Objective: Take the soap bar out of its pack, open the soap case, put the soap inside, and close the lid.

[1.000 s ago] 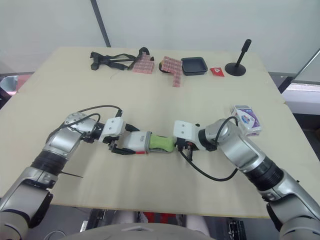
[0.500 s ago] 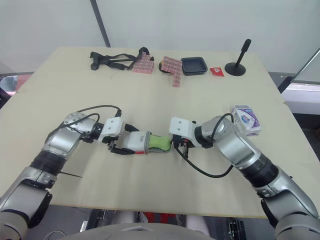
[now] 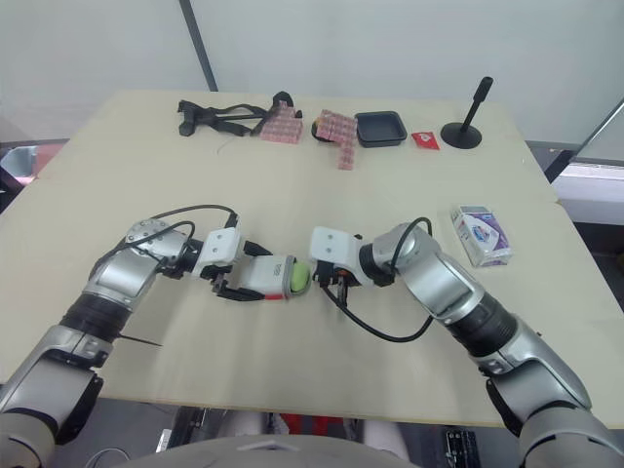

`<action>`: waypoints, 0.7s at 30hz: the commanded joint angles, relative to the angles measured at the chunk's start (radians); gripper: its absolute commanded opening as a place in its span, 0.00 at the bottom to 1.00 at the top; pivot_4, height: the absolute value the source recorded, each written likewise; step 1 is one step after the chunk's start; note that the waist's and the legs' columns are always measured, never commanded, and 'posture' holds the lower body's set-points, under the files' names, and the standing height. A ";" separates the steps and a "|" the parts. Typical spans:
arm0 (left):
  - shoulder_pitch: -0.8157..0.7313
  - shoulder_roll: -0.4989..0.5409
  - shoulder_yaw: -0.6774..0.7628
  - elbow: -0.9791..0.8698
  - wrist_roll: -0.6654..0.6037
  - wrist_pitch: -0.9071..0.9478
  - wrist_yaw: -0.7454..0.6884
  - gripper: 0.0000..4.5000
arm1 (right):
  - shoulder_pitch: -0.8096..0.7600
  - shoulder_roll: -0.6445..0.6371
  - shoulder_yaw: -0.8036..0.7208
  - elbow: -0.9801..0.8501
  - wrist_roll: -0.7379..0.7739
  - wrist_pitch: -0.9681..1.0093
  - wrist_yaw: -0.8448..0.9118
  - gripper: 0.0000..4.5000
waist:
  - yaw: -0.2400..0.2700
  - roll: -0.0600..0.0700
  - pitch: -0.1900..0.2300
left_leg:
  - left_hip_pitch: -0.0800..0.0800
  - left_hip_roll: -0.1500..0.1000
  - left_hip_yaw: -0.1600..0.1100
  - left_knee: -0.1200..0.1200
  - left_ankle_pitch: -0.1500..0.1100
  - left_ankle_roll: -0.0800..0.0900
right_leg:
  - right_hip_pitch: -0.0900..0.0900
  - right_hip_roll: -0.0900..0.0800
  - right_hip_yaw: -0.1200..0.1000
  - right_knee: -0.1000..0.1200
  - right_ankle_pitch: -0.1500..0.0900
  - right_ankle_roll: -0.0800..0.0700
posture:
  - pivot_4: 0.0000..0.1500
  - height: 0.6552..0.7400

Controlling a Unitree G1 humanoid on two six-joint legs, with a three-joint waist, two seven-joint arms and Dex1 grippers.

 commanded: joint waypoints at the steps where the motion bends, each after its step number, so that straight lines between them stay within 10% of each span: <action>1: -0.013 -0.008 0.009 -0.007 -0.014 0.000 0.008 0.81 | -0.033 0.016 0.002 -0.012 0.001 -0.003 -0.007 0.00 | -0.001 0.000 0.000 | -0.001 0.000 0.000 0.000 0.000 0.000 | 0.000 0.000 0.000 0.000 0.000 0.000 | 1.00 1.00; 15: 0.046 -0.015 0.056 -0.076 -0.101 -0.002 0.013 0.81 | 0.021 -0.109 -0.213 -0.030 0.139 0.054 0.046 0.00 | 0.003 0.000 0.000 | -0.002 0.000 0.000 -0.001 0.000 0.000 | 0.000 0.000 0.000 -0.004 0.000 0.000 | 1.00 1.00; 21: 0.112 -0.060 0.102 -0.163 -0.147 -0.055 0.096 0.81 | 0.112 -0.166 -0.443 -0.093 0.381 0.314 0.066 0.41 | 0.012 0.000 0.001 | -0.006 0.000 0.000 -0.005 0.000 0.000 | 0.001 0.001 0.002 -0.008 0.000 0.000 | 1.00 1.00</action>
